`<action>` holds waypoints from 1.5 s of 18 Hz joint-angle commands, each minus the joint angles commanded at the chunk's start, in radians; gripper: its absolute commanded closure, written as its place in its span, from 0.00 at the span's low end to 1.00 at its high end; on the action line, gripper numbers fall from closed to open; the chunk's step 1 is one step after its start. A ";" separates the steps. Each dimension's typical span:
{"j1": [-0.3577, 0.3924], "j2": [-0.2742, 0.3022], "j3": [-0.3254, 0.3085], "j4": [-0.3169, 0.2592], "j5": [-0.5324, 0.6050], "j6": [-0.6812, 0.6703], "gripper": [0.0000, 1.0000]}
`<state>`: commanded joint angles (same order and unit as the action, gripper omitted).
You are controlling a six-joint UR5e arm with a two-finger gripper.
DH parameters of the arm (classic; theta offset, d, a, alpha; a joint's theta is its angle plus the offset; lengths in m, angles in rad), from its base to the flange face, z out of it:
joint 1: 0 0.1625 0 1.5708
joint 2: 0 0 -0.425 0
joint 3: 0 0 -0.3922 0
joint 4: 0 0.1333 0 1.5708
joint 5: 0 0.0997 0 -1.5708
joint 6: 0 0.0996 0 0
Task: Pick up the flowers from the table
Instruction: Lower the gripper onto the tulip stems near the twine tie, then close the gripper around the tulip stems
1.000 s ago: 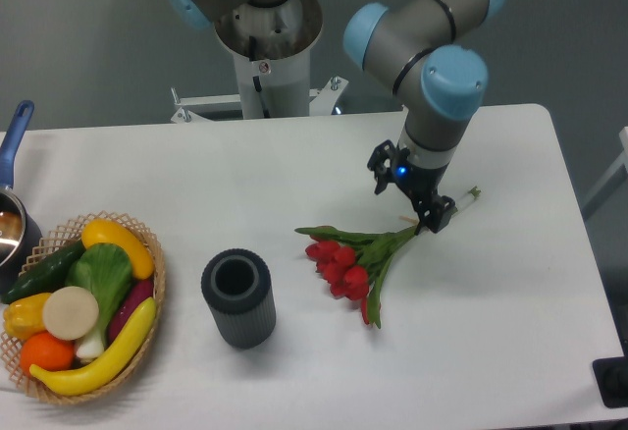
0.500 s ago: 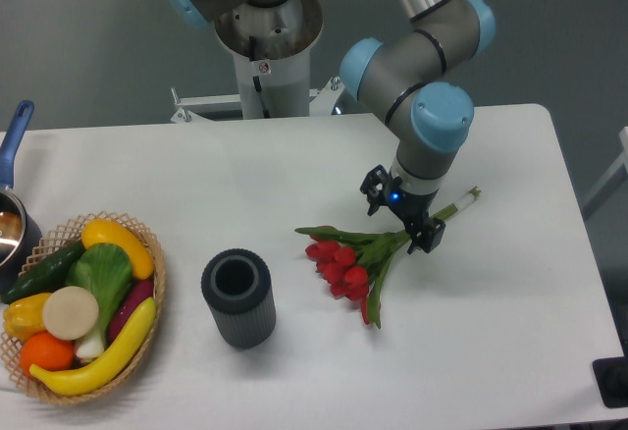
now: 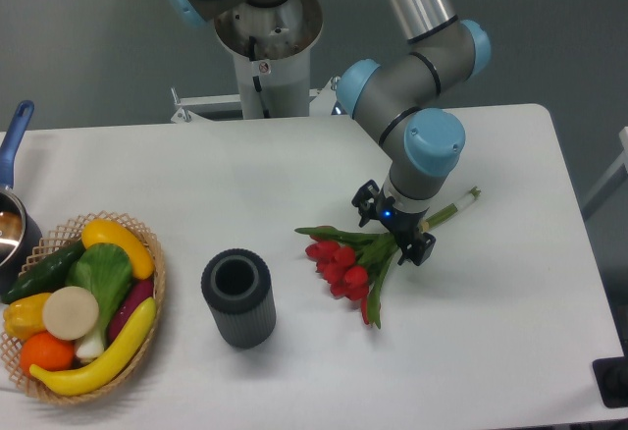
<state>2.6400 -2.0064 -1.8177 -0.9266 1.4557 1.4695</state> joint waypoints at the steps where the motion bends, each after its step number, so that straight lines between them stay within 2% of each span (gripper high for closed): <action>1: 0.000 -0.002 -0.002 0.002 0.000 0.000 0.00; 11: -0.018 -0.011 -0.008 0.006 0.021 -0.005 0.00; 13: -0.020 -0.017 -0.011 0.026 0.021 -0.005 0.01; 16: -0.020 -0.018 -0.014 0.040 0.021 -0.005 0.11; 20: -0.021 -0.017 -0.014 0.040 0.023 -0.005 0.40; 24: -0.020 -0.011 -0.012 0.041 0.023 -0.006 0.61; 27: -0.020 -0.011 -0.011 0.041 0.023 -0.005 0.67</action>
<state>2.6200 -2.0172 -1.8285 -0.8851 1.4788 1.4650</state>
